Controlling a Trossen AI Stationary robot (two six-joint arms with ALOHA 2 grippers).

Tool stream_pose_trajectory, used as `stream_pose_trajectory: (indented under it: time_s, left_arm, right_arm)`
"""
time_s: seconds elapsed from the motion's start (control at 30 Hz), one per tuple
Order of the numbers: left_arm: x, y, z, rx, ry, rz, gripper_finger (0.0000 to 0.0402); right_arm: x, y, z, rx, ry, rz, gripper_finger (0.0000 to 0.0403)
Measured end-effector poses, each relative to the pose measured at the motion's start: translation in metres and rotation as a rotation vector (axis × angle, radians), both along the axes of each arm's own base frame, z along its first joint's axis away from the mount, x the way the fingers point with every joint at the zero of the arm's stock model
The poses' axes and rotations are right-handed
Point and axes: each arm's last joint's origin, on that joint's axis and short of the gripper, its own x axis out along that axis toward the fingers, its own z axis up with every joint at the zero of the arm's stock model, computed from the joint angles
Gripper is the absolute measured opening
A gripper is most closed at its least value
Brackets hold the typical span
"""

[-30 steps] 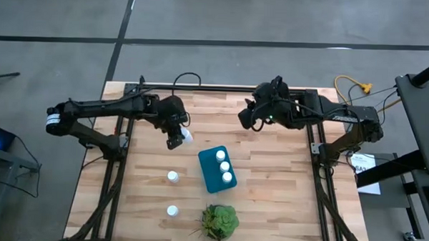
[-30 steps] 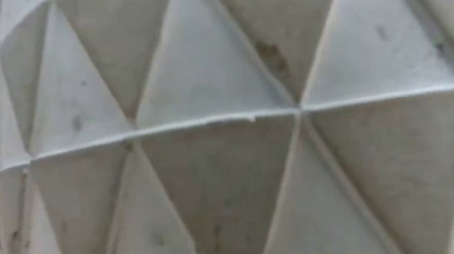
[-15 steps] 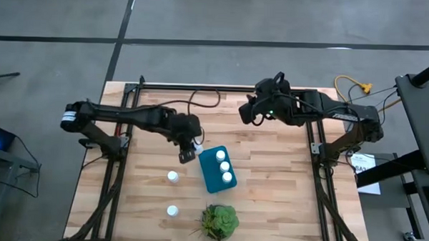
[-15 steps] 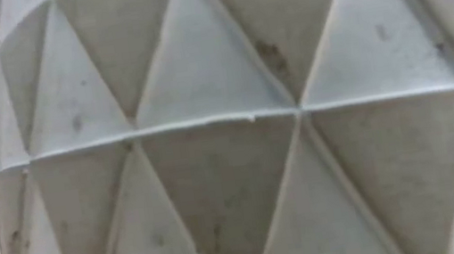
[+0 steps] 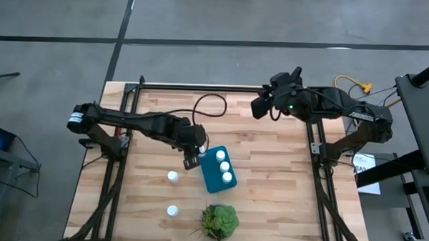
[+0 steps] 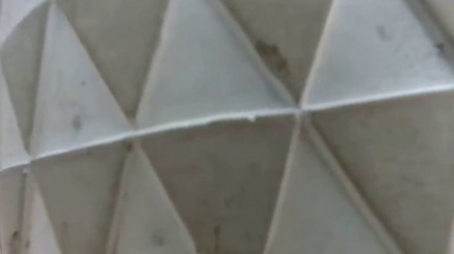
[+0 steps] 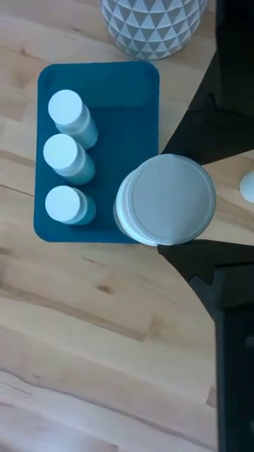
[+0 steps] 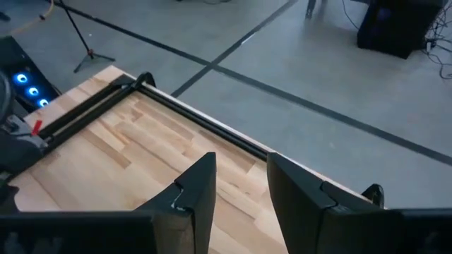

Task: Pick and place pill bottles into a basket
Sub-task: Put the medicine bottle on the container

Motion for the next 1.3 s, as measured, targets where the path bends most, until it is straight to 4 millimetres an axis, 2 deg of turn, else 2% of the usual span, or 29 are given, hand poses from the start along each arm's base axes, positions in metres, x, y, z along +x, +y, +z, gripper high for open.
stream_pose_trajectory:
  time_s: [0.2, 0.5, 0.83, 1.17, 1.3]
  left_arm:
    - [0.002, -0.013, 0.000, 0.004, -0.031, 0.004, 0.0136]
    - [0.010, -0.019, 0.006, -0.030, -0.138, 0.019, 0.0136]
    - [0.008, -0.025, 0.005, -0.030, -0.129, 0.016, 0.0136]
    - [0.026, -0.035, -0.026, -0.032, -0.008, -0.006, 0.0136]
    - [0.027, -0.035, -0.027, -0.027, -0.007, -0.002, 0.0136]
  right_arm:
    - [-0.006, 0.000, 0.004, -0.002, -0.018, -0.003, 0.0114]
    - [0.004, 0.000, -0.002, 0.008, 0.004, -0.001, 0.0110]
    - [0.005, 0.002, -0.003, 0.017, 0.000, 0.005, 0.0105]
    - [0.006, 0.004, -0.001, 0.020, -0.025, 0.016, 0.0100]
    - [0.001, 0.004, 0.002, 0.021, -0.034, 0.018, 0.0096]
